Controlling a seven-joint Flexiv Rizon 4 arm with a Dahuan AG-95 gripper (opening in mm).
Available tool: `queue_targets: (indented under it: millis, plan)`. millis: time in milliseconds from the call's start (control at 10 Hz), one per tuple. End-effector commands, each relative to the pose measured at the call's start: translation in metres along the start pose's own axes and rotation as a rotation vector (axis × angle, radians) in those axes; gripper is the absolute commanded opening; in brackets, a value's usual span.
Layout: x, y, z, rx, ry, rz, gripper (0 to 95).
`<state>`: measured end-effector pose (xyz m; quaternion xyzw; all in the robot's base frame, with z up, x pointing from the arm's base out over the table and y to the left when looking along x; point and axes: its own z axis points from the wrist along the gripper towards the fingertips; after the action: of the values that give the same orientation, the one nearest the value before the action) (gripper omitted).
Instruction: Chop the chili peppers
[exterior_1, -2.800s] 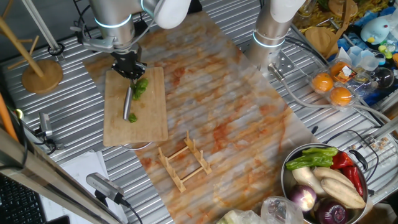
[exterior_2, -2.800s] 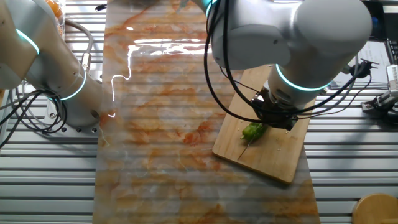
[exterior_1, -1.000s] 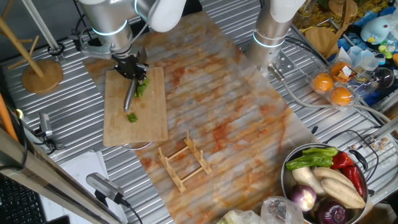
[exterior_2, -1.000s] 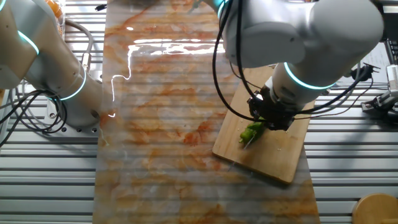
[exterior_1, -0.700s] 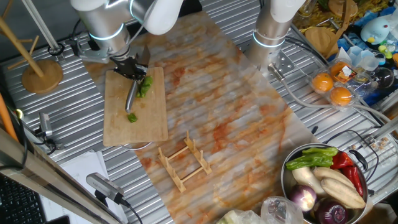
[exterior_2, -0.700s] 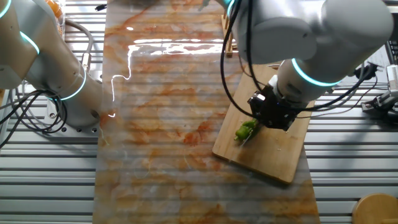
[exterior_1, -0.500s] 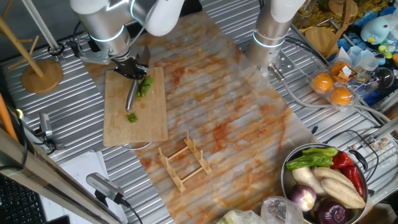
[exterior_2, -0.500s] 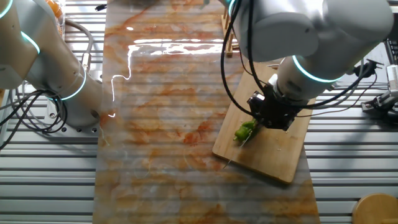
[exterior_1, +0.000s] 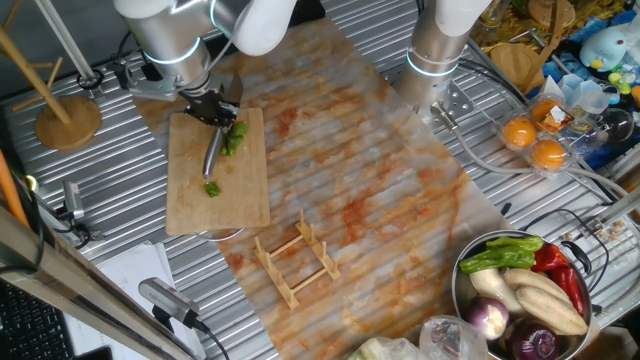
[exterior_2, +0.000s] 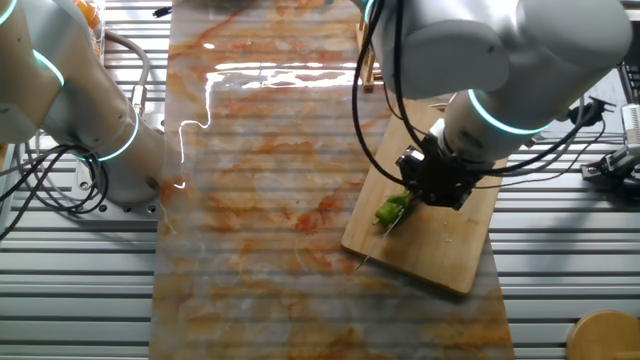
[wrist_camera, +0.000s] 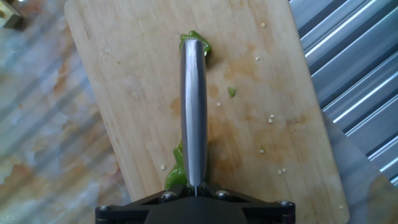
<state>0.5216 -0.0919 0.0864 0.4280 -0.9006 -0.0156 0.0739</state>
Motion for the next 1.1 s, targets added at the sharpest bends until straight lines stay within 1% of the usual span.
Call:
queue_targets:
  millis: [100,200,300,600,700,900,1100]
  plan:
    - [0.001,0.003,-0.003,-0.007,0.001,-0.005,0.0]
    - [0.001,0.003,-0.003,-0.016,0.000,-0.013,0.0]
    - [0.001,0.004,-0.002,-0.017,0.004,-0.017,0.0]
    - [0.000,0.008,0.004,-0.030,0.005,-0.011,0.0]
    - [-0.003,0.012,0.011,-0.026,0.005,-0.002,0.0]
    - [-0.007,0.015,0.017,-0.017,0.011,0.000,0.0]
    - [-0.006,0.016,0.017,-0.010,0.014,-0.006,0.0]
